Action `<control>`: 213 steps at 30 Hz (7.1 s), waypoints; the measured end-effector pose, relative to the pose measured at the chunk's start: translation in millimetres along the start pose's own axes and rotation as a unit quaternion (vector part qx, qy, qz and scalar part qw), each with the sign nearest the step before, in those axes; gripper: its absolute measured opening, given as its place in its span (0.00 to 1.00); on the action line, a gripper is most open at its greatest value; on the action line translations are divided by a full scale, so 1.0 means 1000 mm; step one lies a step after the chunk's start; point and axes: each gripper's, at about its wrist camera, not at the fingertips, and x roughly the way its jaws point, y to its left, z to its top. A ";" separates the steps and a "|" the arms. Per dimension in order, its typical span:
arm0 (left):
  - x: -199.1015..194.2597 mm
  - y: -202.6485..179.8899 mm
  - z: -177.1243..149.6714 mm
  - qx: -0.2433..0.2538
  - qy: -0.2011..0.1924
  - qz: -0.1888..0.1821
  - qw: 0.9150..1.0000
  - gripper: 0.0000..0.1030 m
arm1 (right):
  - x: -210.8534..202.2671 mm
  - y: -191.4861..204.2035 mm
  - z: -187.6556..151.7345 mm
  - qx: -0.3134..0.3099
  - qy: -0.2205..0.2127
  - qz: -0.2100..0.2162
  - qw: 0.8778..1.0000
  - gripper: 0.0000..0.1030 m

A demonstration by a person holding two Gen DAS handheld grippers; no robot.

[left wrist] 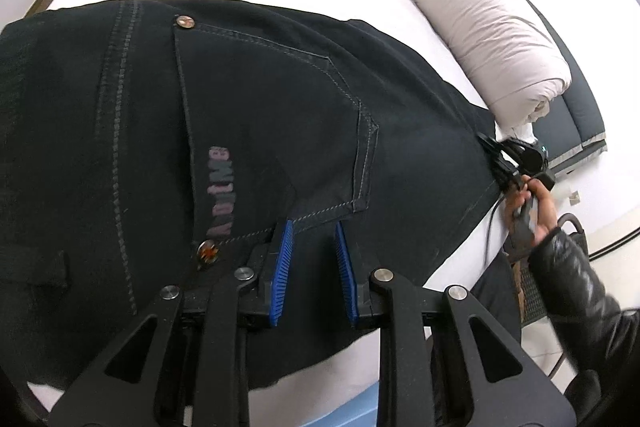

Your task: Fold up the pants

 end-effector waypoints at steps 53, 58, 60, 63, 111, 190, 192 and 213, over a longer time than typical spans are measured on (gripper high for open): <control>0.068 -0.063 0.040 0.026 0.002 -0.024 0.999 0.22 | -0.111 -0.045 0.015 0.079 -0.062 0.016 0.995 0.60; 0.066 -0.052 0.040 0.014 0.003 -0.027 1.000 0.22 | -0.090 -0.051 0.031 0.099 -0.065 0.034 0.992 0.39; 0.062 -0.045 0.037 0.008 0.001 -0.032 0.999 0.22 | -0.086 -0.051 0.035 0.095 -0.063 0.033 0.993 0.28; 0.050 -0.031 0.031 0.001 0.001 -0.035 0.999 0.22 | -0.083 -0.053 0.036 0.090 -0.056 0.027 0.994 0.17; 0.000 0.002 0.054 -0.157 0.025 -0.214 0.964 0.96 | -0.011 0.203 -0.263 -0.720 0.006 -0.262 0.643 0.07; 0.033 -0.067 0.039 0.140 0.059 0.135 0.979 0.08 | 0.112 0.165 -0.108 -0.312 0.390 0.081 0.862 0.08; 0.034 -0.068 0.038 0.140 0.058 0.134 0.979 0.08 | 0.107 0.155 -0.112 -0.306 0.403 0.090 0.858 0.08; 0.040 -0.066 0.043 0.132 0.058 0.131 0.981 0.08 | -0.015 0.103 -0.150 -0.263 0.376 0.117 0.881 0.32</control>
